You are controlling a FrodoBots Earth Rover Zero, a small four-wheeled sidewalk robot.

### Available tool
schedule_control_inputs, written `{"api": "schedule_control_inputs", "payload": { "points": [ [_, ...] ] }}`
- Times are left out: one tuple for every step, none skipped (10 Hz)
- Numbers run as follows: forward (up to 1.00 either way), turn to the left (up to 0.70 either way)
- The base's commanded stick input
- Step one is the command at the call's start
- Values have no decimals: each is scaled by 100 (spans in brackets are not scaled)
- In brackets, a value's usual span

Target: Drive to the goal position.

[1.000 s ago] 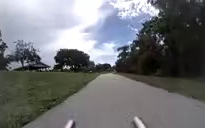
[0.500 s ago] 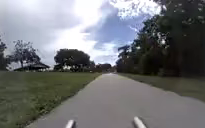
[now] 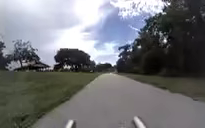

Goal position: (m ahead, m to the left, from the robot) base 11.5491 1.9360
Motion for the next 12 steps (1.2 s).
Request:
{"api": "schedule_control_inputs", "payload": {
  "points": [
    [70, 0],
    [70, 0],
    [70, 0],
    [70, 0],
    [70, 0],
    [70, 0],
    [70, 0],
    [70, 0],
    [70, 0],
    [70, 0],
    [70, 0],
    [70, 0]
  ]
}}
